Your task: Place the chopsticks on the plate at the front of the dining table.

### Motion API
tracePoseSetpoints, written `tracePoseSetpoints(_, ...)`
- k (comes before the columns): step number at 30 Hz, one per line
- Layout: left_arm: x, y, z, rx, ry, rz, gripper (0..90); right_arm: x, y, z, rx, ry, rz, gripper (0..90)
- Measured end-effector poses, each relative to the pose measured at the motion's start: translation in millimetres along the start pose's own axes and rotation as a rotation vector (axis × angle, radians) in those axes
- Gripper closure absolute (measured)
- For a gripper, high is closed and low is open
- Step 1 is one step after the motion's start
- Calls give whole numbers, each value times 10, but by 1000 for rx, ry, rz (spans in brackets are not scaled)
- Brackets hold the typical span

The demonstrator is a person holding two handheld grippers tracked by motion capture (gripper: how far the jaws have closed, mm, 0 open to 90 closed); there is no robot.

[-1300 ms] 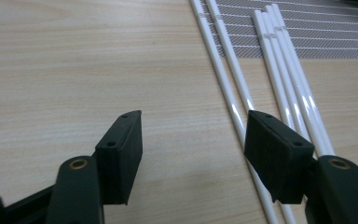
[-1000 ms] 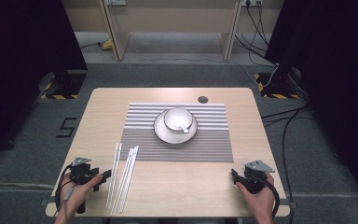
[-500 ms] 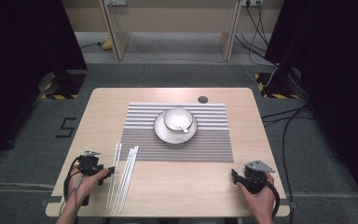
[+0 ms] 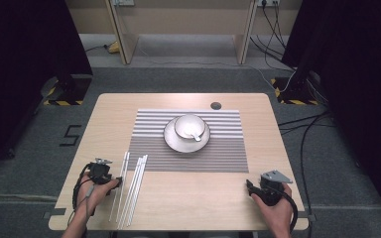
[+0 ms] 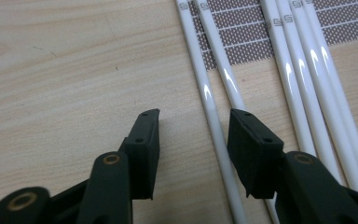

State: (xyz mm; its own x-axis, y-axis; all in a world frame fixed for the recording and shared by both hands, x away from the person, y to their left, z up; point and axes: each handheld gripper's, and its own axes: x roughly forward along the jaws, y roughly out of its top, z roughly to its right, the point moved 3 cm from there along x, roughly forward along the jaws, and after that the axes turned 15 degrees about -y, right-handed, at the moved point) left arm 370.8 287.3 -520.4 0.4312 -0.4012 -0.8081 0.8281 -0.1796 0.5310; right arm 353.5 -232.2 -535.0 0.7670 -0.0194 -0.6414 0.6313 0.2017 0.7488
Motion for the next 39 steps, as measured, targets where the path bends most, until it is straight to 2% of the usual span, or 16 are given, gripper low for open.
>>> tracePoseSetpoints(8,-22,-2,-28,3,20,-9,702,-1,-1,1,-3,1,1,405)
tracePoseSetpoints(15,-48,-11,-20,-17,4,-25,681,-1,-1,-1,0,0,1,405)
tracePoseSetpoints(17,-58,-14,-24,-29,-4,-11,636,-1,-1,0,0,1,1,405)
tracePoseSetpoints(21,-53,-34,-26,-41,-15,-14,632,-1,-1,0,-1,1,1,405)
tracePoseSetpoints(24,-52,-43,-23,-36,-8,-3,663,-1,-1,0,-2,1,1,405)
tracePoseSetpoints(27,-46,-79,-5,-18,26,27,716,-2,-2,-1,0,2,0,405)
tracePoseSetpoints(29,-47,-94,4,-18,26,37,744,-1,-2,2,-4,2,2,406)
tracePoseSetpoints(30,-45,-115,17,-24,28,56,762,-2,-2,2,-4,3,1,406)
tracePoseSetpoints(33,-39,-125,26,-31,24,73,830,-1,-2,1,-4,3,2,406)
tracePoseSetpoints(39,-37,-114,31,-49,33,71,847,-3,-3,1,-5,6,2,405)
